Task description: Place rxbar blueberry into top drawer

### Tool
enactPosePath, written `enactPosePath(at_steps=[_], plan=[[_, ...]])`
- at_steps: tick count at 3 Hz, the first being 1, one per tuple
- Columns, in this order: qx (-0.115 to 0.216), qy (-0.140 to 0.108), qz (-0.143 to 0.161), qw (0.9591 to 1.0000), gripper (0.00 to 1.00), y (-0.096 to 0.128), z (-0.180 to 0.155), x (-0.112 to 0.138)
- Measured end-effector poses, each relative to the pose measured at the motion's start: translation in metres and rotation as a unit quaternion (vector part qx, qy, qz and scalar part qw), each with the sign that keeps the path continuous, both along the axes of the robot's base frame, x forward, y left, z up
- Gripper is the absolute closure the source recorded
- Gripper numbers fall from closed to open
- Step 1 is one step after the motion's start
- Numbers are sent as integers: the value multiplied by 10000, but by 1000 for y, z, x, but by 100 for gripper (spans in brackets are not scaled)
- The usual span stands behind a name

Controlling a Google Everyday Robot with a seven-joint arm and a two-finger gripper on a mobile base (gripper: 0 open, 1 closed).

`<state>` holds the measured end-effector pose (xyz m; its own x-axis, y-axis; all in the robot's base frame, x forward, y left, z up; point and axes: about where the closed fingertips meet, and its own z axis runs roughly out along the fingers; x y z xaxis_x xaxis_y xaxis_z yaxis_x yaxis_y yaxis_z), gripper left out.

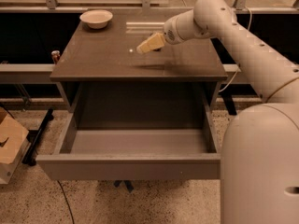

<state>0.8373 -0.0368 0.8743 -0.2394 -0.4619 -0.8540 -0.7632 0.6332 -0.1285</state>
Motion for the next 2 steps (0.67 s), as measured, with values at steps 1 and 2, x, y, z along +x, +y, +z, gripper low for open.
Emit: enactPosePath(at_steps=[1, 2], plan=[[239, 77, -166, 9995, 0, 4, -9, 19], [444, 171, -340, 9983, 0, 5, -17, 35]])
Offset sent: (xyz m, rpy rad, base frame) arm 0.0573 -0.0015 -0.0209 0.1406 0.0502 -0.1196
